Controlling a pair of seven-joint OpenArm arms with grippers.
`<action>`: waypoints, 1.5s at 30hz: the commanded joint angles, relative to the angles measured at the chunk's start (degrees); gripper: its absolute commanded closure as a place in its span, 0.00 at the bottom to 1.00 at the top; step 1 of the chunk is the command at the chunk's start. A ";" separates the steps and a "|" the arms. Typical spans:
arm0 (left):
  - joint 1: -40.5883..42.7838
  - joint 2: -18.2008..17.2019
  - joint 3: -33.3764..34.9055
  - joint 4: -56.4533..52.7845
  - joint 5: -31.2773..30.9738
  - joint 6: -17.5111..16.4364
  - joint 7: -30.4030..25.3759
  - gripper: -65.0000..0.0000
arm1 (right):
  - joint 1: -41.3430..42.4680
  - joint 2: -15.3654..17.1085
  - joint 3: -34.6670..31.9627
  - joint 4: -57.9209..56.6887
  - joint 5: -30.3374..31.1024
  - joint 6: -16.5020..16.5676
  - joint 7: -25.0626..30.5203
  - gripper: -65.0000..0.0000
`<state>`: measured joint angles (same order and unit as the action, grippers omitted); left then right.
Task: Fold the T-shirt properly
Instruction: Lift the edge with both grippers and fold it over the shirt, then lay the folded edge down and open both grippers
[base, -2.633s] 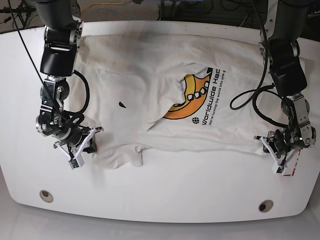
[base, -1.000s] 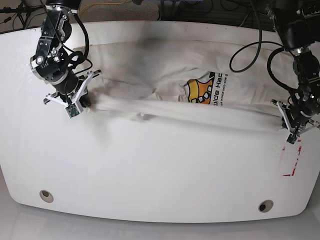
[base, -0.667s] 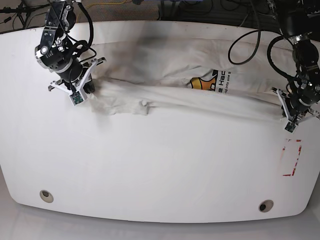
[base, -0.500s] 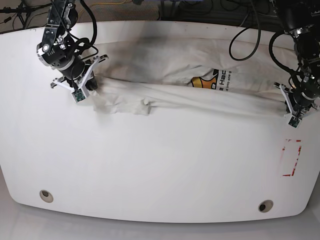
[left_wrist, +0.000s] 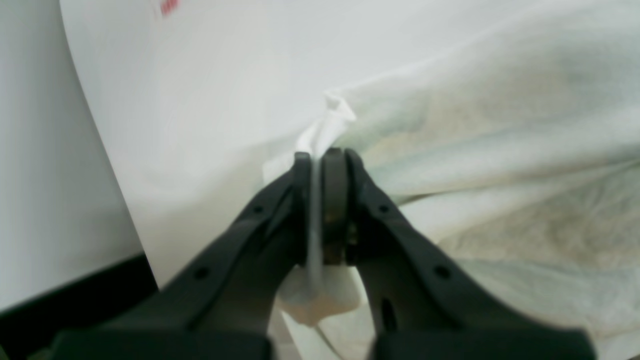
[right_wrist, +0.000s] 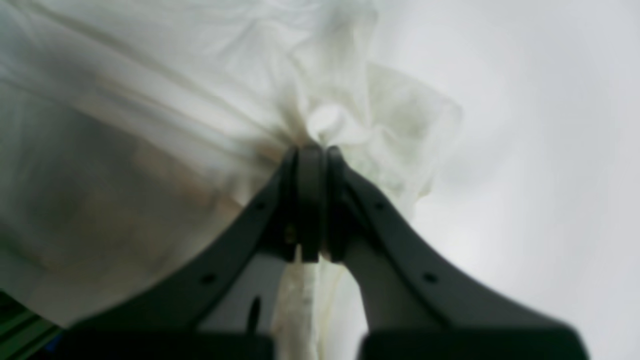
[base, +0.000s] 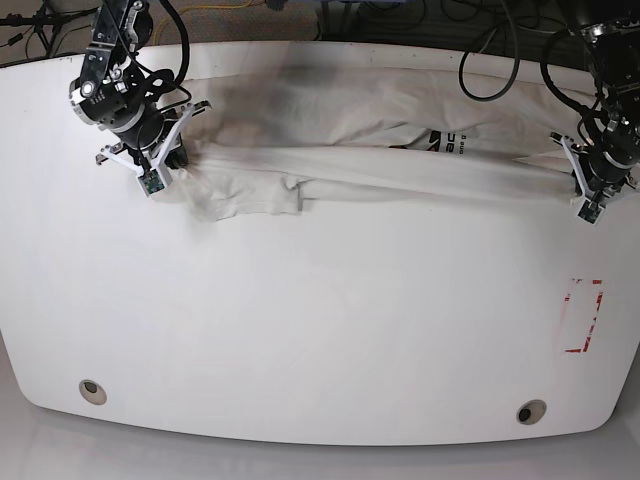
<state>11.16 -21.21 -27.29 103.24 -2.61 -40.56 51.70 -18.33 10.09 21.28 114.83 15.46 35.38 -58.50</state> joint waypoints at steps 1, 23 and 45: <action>1.02 -1.16 -0.45 0.80 1.16 0.56 0.12 0.99 | -0.44 0.86 0.39 1.17 -0.91 -0.43 0.08 1.00; 4.01 -1.07 0.43 0.98 0.90 0.56 2.93 0.40 | -2.73 0.77 0.48 1.17 -0.83 -0.78 0.08 0.29; -5.75 2.00 0.43 8.63 -6.75 0.56 19.37 0.40 | 2.72 0.24 4.35 1.88 -0.74 -0.25 -3.08 0.26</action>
<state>6.17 -18.26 -26.55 110.65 -8.36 -40.10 71.02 -15.75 8.64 25.08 115.46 14.04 34.74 -60.25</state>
